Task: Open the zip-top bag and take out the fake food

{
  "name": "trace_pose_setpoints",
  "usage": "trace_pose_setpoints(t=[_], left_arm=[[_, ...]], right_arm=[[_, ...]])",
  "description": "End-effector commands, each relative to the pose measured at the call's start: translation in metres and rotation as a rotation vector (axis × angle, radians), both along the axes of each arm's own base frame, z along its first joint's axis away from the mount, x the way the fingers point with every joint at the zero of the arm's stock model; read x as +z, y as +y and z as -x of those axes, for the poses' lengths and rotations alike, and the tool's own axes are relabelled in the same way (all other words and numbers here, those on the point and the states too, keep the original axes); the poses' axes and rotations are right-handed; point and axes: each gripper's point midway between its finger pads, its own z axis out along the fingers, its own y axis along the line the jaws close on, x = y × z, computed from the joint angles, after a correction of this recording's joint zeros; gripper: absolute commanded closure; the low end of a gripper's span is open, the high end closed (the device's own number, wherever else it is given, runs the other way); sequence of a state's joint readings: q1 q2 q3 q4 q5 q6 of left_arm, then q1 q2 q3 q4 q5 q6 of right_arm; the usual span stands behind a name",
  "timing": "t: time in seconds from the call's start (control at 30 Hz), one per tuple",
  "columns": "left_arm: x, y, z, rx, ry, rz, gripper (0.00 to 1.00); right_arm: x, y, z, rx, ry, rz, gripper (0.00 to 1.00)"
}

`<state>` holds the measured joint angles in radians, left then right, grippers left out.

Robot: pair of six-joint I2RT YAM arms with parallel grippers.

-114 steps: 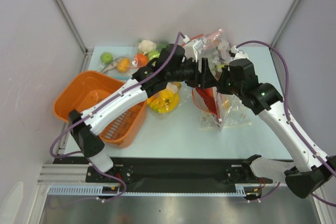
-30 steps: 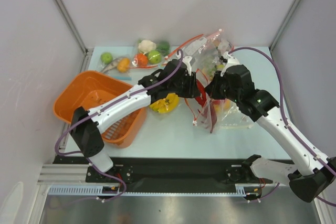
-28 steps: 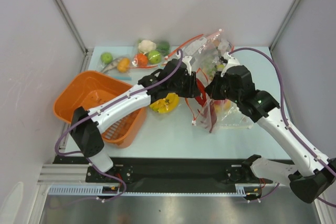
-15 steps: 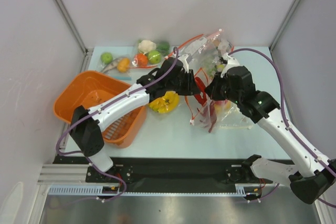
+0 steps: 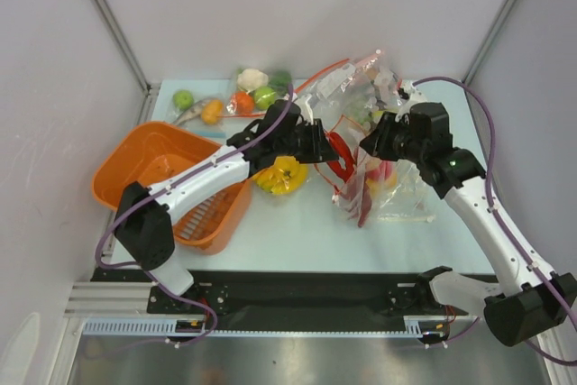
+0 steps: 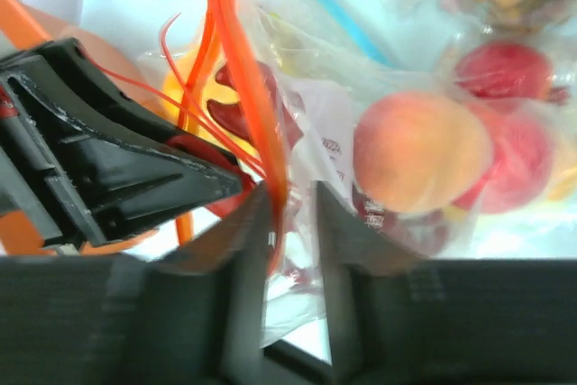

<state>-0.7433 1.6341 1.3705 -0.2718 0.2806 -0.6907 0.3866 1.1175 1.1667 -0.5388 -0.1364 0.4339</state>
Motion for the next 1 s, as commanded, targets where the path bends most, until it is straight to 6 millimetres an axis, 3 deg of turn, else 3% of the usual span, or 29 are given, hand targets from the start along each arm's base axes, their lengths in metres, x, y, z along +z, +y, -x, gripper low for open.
trace_pose_setpoints(t=[0.0,0.13,0.17,0.27,0.4,0.53,0.67,0.97], left_arm=[[0.018,-0.001,0.002,-0.036,-0.034,0.064,1.00],[0.013,0.000,-0.003,-0.040,-0.030,0.075,1.00],[0.014,0.001,-0.004,-0.042,-0.027,0.081,1.00],[0.014,0.005,-0.008,-0.049,-0.022,0.111,1.00],[0.014,0.016,-0.020,-0.032,-0.019,0.154,1.00],[0.003,0.028,-0.032,-0.016,0.002,0.169,1.00],[-0.009,0.031,-0.036,-0.025,0.028,0.168,1.00],[-0.007,0.031,-0.041,-0.062,0.048,0.234,1.00]], right_arm=[[0.018,0.010,-0.002,0.095,-0.057,-0.069,0.65],[0.024,-0.006,0.002,0.078,-0.074,-0.105,0.45],[0.025,-0.018,-0.001,0.041,-0.077,-0.114,0.39],[0.017,-0.036,0.005,-0.013,-0.050,-0.138,0.34],[-0.013,-0.066,0.007,-0.118,0.035,-0.156,0.32],[-0.051,-0.067,0.014,-0.121,0.142,-0.221,0.31],[-0.076,-0.069,0.011,-0.118,0.204,-0.251,0.28],[-0.141,-0.068,0.017,-0.072,0.338,-0.215,0.28]])
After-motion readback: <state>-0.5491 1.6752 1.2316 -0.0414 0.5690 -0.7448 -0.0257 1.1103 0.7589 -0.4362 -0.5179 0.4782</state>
